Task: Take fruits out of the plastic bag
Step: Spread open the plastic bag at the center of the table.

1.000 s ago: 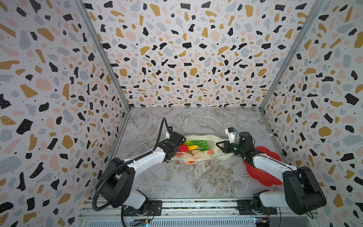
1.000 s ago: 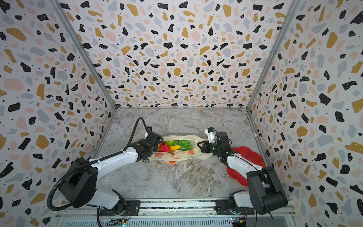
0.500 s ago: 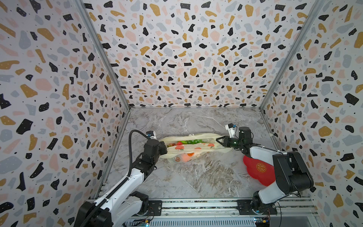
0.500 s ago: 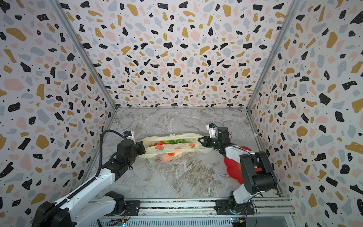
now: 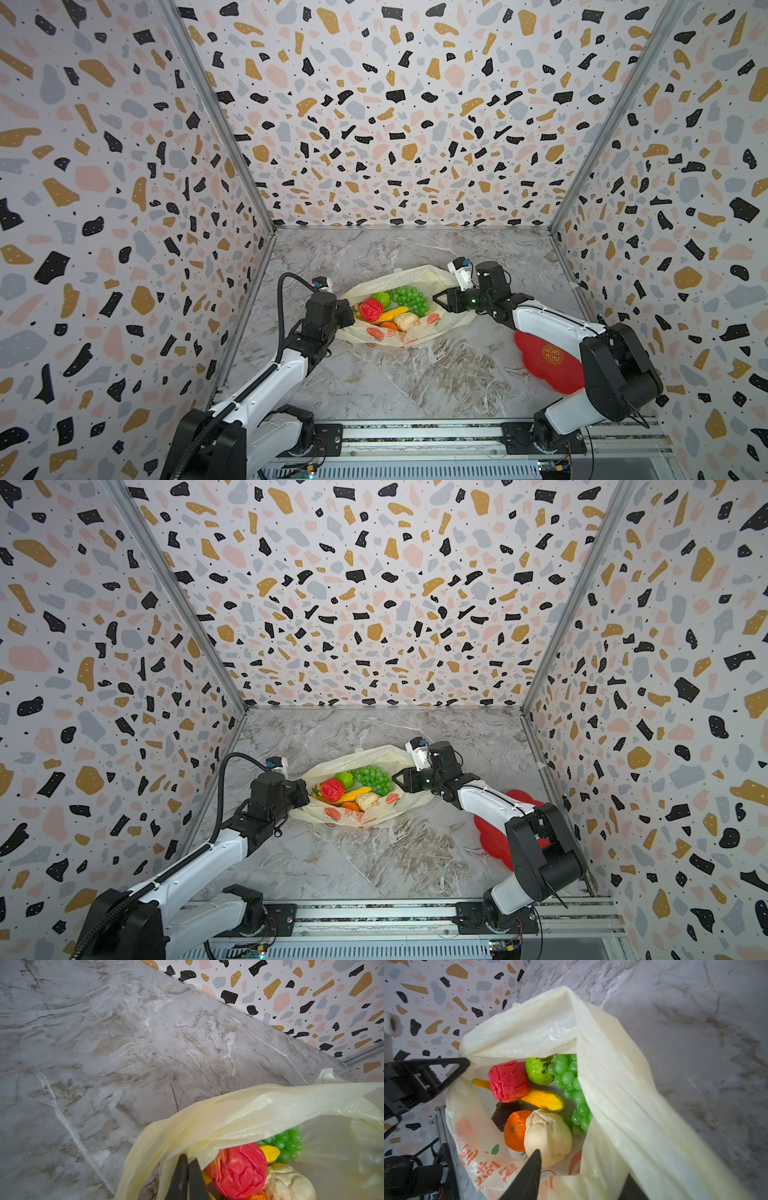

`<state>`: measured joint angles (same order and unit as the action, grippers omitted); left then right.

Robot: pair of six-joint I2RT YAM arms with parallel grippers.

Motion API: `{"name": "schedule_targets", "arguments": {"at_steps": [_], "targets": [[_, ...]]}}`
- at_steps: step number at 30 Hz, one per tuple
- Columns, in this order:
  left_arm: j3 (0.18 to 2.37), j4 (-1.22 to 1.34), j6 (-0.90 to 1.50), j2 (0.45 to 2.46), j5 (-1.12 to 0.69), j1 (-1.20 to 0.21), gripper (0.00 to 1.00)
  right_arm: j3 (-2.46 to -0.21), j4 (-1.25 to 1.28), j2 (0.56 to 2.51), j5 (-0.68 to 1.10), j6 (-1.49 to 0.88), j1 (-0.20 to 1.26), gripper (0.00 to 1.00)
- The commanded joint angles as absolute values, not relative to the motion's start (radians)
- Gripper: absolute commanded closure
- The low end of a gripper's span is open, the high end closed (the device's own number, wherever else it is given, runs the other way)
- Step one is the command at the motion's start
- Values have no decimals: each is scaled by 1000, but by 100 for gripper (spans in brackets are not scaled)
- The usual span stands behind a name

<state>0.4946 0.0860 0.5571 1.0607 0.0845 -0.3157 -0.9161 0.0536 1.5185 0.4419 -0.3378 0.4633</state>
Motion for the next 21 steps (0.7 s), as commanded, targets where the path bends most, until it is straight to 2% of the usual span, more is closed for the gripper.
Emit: {"name": "schedule_targets", "arguments": {"at_steps": [1, 7, 16, 21], "targets": [[513, 104, 541, 1049, 94, -327, 100, -1012, -88, 1494, 245, -294, 483, 46], [517, 96, 542, 1046, 107, -333, 100, -1132, -186, 1558, 55, -212, 560, 39], [506, 90, 548, 1041, 131, -335, 100, -1242, -195, 1649, -95, -123, 595, 27], [489, 103, 557, 1028, 133, -335, 100, -1313, -206, 1773, -71, -66, 565, 31]]}}
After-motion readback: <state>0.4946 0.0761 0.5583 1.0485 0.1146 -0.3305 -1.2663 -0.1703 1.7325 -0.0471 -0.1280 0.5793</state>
